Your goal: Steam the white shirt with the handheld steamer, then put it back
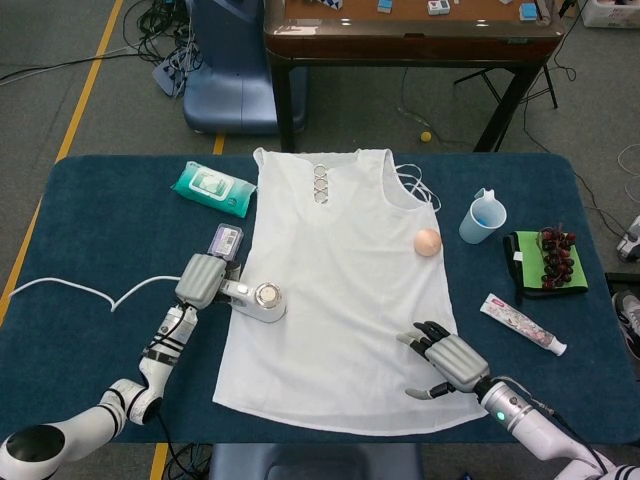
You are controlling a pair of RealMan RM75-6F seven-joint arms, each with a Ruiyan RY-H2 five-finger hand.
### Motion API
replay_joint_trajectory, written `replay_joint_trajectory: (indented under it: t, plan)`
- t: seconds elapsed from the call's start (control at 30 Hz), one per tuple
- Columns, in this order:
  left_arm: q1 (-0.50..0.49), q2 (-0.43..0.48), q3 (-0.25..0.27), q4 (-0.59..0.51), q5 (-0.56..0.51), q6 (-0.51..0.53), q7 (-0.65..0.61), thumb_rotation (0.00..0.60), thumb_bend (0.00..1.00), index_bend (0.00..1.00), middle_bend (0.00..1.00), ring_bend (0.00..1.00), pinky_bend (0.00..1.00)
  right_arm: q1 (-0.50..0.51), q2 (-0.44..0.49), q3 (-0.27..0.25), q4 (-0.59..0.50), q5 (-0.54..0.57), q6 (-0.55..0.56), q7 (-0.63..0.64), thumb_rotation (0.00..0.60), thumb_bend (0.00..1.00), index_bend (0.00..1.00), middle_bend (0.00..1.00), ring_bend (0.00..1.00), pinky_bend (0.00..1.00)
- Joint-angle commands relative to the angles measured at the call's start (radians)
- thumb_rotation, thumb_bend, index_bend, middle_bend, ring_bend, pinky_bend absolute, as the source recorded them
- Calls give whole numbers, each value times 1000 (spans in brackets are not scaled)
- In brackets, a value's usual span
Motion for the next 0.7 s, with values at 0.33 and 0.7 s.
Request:
replay_joint_trajectory:
  t: [0.33, 0.7]
  plan:
    - [-24, 67, -66, -321, -74, -51, 86, 600, 223, 944, 785, 639, 598, -2, -1, -2, -5, -1, 10, 0, 212, 37, 0, 161, 8, 44]
    - [-65, -51, -47, -251, -55, -49, 169, 600, 223, 944, 785, 639, 598, -10, 5, -6, -9, 4, 20, -1, 211, 38, 0, 161, 8, 44]
